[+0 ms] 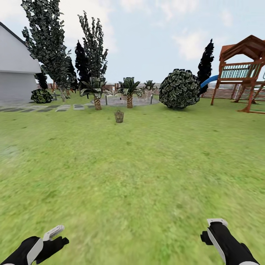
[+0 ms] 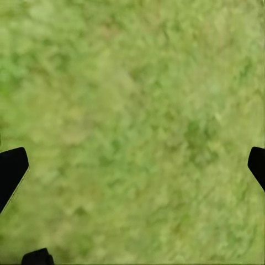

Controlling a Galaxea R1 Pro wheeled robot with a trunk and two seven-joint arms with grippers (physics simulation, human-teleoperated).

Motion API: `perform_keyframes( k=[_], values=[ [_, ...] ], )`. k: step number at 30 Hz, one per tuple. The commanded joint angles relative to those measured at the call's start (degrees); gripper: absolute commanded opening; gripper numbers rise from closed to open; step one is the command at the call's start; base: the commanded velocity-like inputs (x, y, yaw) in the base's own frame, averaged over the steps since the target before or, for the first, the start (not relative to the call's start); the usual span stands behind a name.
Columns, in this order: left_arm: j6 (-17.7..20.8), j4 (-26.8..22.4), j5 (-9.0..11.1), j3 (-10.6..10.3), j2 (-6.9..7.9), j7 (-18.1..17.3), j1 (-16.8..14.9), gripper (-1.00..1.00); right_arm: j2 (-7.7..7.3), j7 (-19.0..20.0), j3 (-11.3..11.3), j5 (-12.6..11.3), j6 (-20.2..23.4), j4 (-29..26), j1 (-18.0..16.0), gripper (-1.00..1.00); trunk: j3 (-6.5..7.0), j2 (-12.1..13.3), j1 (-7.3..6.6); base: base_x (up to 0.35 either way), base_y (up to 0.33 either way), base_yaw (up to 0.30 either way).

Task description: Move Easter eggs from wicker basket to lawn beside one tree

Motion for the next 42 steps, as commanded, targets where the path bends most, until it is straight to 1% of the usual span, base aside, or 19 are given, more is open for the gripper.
perform_keyframes(
  k=[1,16,29,35,42],
  values=[
    [0.40,-0.04,-0.03,0.44,-0.03,-0.17,-0.03,1.00,-0.01,-0.20,-0.01,-0.16,0.25,-0.08,-0.02,1.00,-0.06,-0.03,0.03,0.325,0.000,0.000],
    [0.38,-0.01,-0.03,0.47,-0.11,-0.17,-0.03,1.00,-0.02,-0.20,-0.09,-0.21,0.25,-0.08,-0.02,1.00,-0.06,-0.03,0.03,0.325,0.000,0.000],
    [0.31,0.02,-0.05,0.41,-0.70,-0.16,-0.03,1.00,0.01,-0.20,-0.27,-0.25,0.24,-0.08,-0.02,1.00,-0.06,-0.03,0.03,0.325,0.000,0.000],
    [0.31,0.02,-0.10,0.41,-0.78,-0.17,-0.03,1.00,-0.03,-0.20,-0.41,-0.66,0.24,-0.08,-0.02,1.00,-0.06,-0.03,0.03,0.325,0.000,0.000],
    [0.31,0.02,-0.12,0.41,-0.81,-0.17,-0.03,1.00,0.00,-0.20,-0.36,-0.53,0.24,-0.08,-0.02,1.00,-0.06,-0.03,0.03,0.325,0.000,0.000]
  ],
)
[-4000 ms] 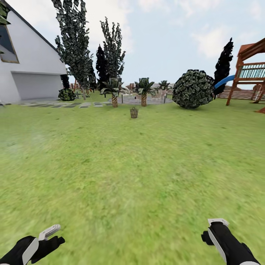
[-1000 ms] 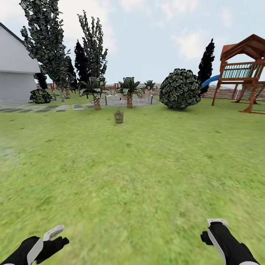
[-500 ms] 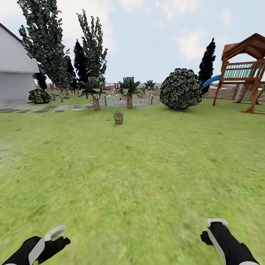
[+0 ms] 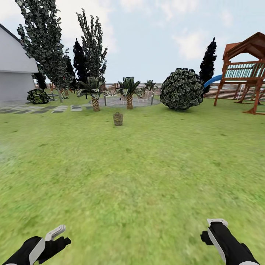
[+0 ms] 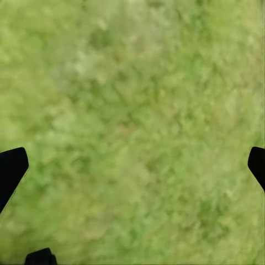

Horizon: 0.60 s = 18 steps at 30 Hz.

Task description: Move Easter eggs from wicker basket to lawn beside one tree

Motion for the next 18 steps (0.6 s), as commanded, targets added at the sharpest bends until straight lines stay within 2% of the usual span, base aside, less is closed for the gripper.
perform_keyframes(
  k=[1,18],
  values=[
    [0.40,-0.06,-0.03,0.42,-0.04,-0.15,-0.03,1.00,0.02,-0.22,0.00,-0.18,0.25,-0.08,-0.02,1.00,-0.06,-0.03,0.03,0.325,0.000,0.000],
    [0.40,-0.06,-0.03,0.42,-0.04,-0.17,-0.03,1.00,0.05,-0.22,0.26,0.03,0.25,-0.08,-0.02,1.00,-0.06,-0.03,0.03,0.325,0.000,0.000]
  ],
)
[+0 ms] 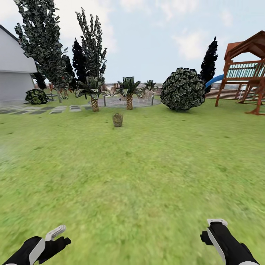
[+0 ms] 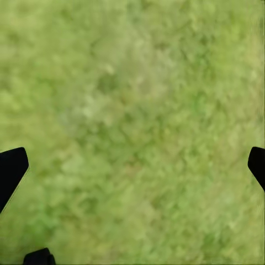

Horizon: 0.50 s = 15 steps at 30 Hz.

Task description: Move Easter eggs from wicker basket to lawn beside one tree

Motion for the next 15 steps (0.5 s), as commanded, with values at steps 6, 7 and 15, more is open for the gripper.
perform_keyframes(
  k=[6,7,15],
  values=[
    [0.40,-0.08,-0.03,0.42,-0.03,-0.17,-0.03,1.00,0.00,-0.21,-0.09,-0.20,0.25,-0.08,-0.02,1.00,-0.06,-0.03,0.03,0.325,0.000,0.000],
    [0.40,-0.11,-0.03,0.42,-0.03,-0.17,-0.03,1.00,0.00,-0.21,-0.09,-0.20,0.25,-0.08,-0.02,1.00,-0.06,-0.03,0.03,0.325,0.000,0.000],
    [0.40,-0.13,-0.03,0.42,-0.04,-0.25,-0.03,1.00,0.00,-0.21,-0.08,-0.20,0.25,-0.08,-0.02,1.00,-0.06,-0.03,0.03,0.325,0.000,0.000]
  ],
)
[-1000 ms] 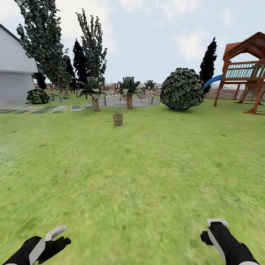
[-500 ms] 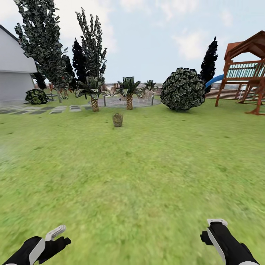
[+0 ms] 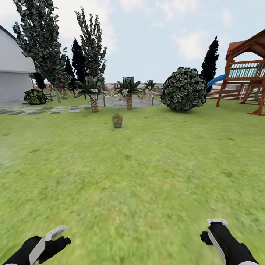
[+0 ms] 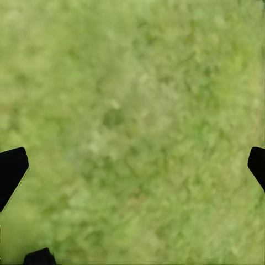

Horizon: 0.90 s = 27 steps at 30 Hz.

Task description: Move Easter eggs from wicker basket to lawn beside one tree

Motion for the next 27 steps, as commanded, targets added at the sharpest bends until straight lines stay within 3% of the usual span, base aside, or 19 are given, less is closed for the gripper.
perform_keyframes(
  k=[1,27],
  values=[
    [0.40,-0.05,-0.02,0.43,-0.02,-0.17,-0.03,1.00,0.00,-0.21,0.00,-0.18,0.25,-0.08,-0.02,1.00,-0.06,-0.03,0.03,0.325,0.000,0.000],
    [0.40,0.00,-0.02,0.43,-0.89,-0.09,-0.03,1.00,0.00,-0.21,-0.01,-0.10,0.25,-0.08,-0.02,1.00,-0.06,-0.03,0.03,0.325,0.000,0.000]
  ],
)
